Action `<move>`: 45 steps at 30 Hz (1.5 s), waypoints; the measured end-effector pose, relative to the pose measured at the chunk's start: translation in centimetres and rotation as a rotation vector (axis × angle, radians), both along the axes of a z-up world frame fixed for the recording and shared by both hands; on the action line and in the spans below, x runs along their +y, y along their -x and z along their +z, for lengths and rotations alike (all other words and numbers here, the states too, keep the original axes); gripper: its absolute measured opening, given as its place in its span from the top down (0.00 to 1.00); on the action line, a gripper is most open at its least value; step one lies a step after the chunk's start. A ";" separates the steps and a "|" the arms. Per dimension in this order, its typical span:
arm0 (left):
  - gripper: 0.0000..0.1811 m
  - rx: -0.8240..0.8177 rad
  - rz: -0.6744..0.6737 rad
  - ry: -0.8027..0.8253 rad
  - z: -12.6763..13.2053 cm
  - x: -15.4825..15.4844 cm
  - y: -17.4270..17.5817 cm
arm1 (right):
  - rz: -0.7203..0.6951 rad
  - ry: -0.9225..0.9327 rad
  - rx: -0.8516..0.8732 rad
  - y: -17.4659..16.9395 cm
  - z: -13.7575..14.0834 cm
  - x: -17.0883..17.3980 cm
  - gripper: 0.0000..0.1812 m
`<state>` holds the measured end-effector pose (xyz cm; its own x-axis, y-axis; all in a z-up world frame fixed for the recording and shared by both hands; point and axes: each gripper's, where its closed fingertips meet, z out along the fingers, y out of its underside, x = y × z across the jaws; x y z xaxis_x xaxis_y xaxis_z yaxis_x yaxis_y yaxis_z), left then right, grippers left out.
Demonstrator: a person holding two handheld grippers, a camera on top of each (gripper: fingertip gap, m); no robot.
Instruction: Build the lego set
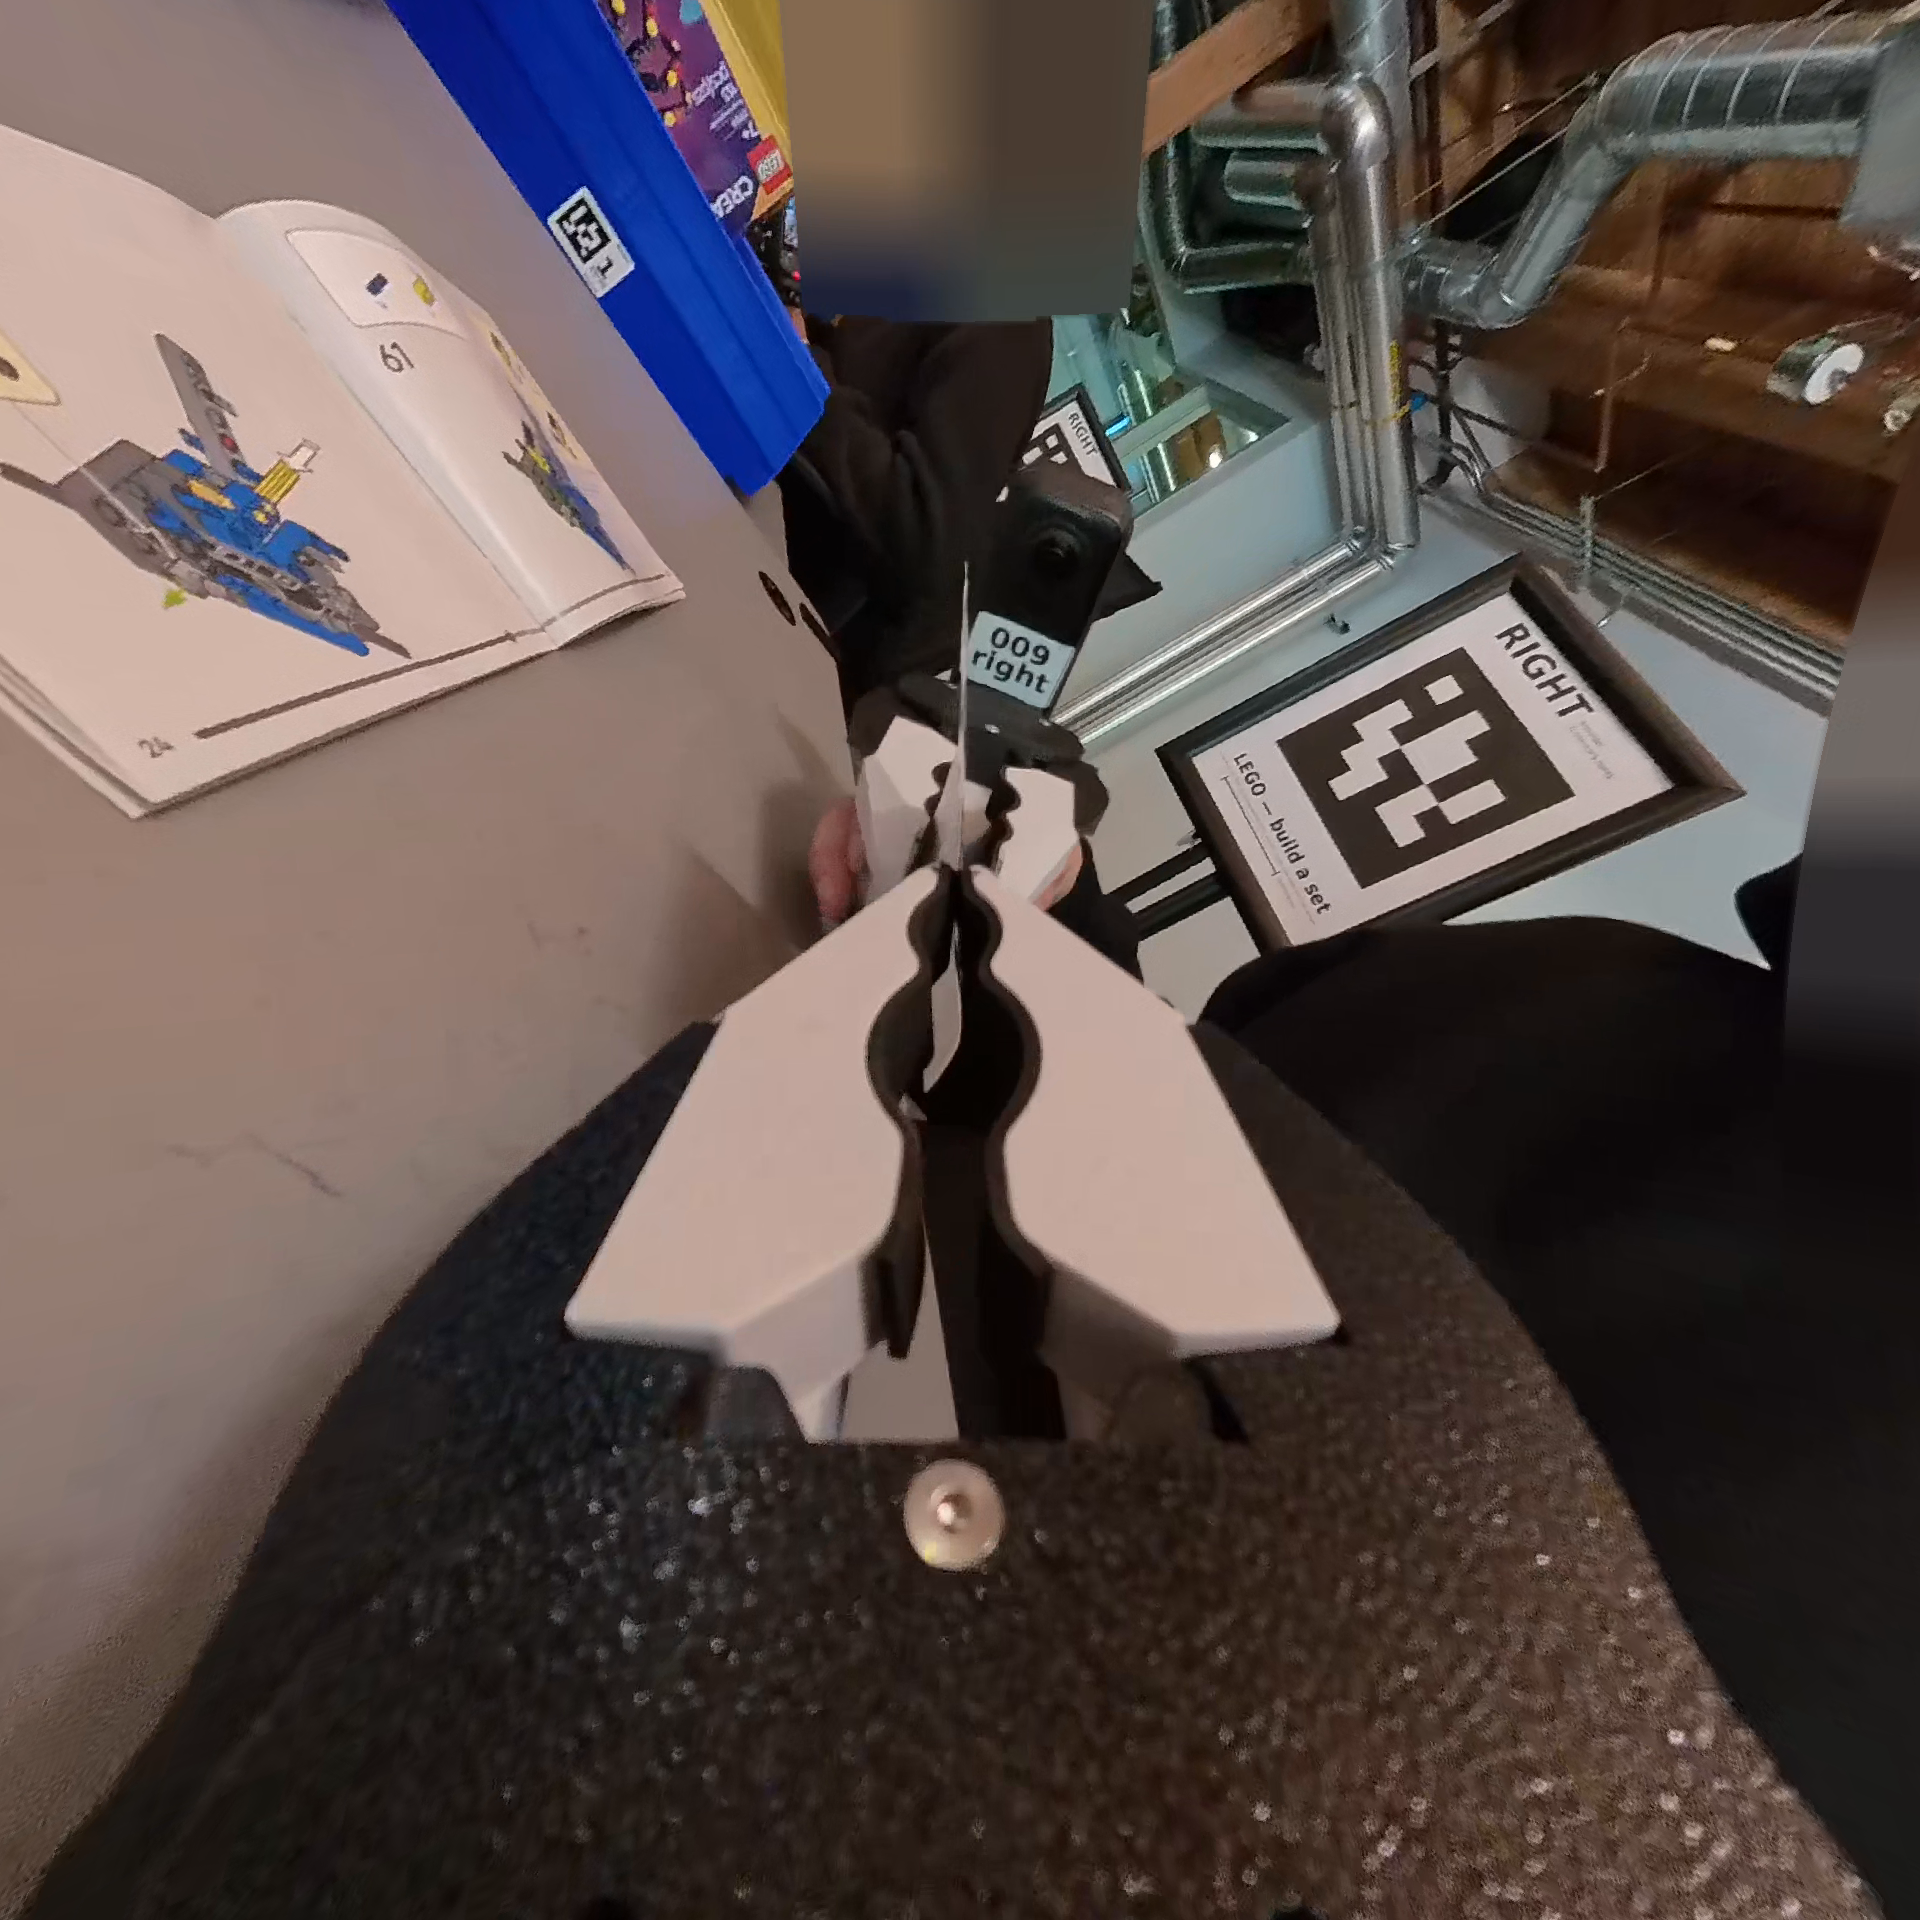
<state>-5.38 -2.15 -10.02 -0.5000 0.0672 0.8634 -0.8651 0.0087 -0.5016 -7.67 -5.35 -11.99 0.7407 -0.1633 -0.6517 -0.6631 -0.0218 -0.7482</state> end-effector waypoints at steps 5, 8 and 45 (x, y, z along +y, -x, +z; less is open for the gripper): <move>1.00 0.012 0.051 -0.027 -0.2 0.5 -0.7 | 0.004 -0.088 -0.039 0.2 1.5 1.1 1.00; 1.00 -0.041 0.083 -0.085 -0.7 0.6 -0.8 | -0.024 -0.066 -0.029 0.0 1.2 1.3 1.00; 0.88 -1.210 -0.238 -0.449 -0.5 -0.9 5.6 | 0.092 -0.030 -0.321 3.1 2.8 3.6 1.00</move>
<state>-11.02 -3.06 -10.49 -0.9849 0.0869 -0.1497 0.1730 0.4660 -0.8677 -10.73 -1.76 -9.19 0.9199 -0.0700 -0.3858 -0.3893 -0.0454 -0.9200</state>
